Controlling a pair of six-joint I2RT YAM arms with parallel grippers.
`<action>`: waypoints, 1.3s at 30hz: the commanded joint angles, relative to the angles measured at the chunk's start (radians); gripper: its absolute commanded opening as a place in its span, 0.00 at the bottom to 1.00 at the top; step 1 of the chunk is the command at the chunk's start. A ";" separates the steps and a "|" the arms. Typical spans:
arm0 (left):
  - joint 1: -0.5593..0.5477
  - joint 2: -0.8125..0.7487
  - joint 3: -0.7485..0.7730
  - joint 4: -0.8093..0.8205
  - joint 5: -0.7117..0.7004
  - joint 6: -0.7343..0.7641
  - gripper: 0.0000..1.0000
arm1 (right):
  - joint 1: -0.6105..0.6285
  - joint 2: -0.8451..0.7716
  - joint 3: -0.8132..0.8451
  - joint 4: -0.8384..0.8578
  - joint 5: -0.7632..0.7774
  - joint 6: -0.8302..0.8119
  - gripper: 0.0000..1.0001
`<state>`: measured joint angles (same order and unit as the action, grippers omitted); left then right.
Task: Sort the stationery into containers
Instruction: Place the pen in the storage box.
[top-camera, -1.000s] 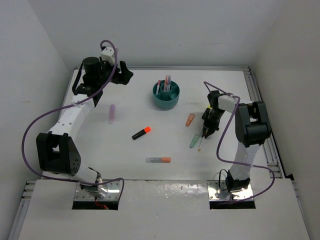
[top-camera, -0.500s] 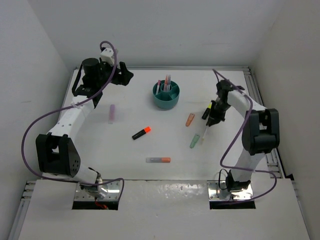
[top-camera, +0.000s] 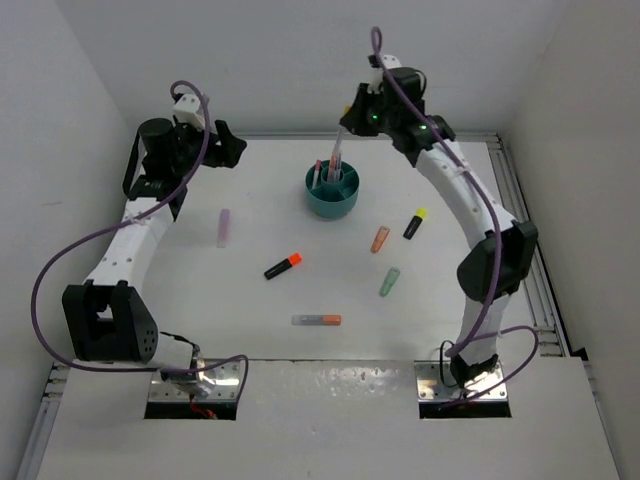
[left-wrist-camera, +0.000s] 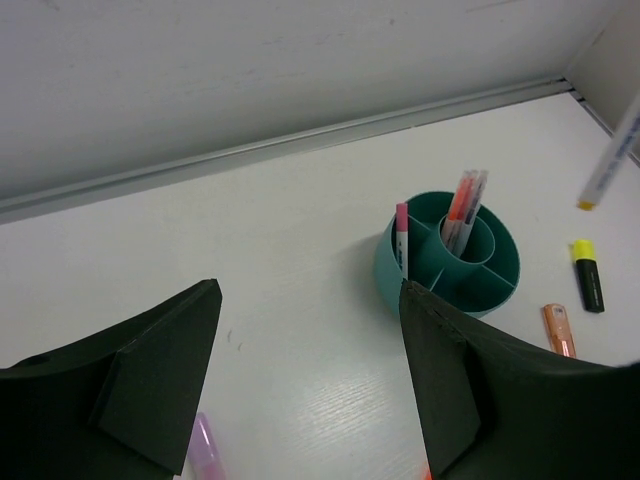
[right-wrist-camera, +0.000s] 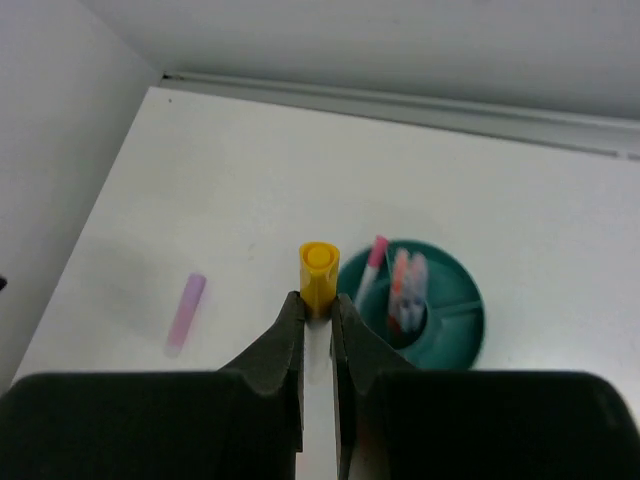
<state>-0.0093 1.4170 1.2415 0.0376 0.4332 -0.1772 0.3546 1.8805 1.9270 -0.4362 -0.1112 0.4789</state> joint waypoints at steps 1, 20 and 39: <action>0.009 -0.064 -0.005 0.016 -0.007 0.004 0.78 | 0.064 0.112 0.067 0.134 0.191 -0.030 0.00; 0.072 -0.164 -0.070 -0.036 -0.060 0.031 0.78 | 0.144 0.336 0.070 0.343 0.239 -0.065 0.00; 0.078 -0.178 -0.088 -0.074 -0.073 0.042 0.79 | 0.172 0.373 -0.019 0.404 0.234 -0.063 0.02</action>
<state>0.0547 1.2766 1.1549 -0.0349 0.3691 -0.1452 0.5140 2.2414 1.9091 -0.0822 0.1272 0.4217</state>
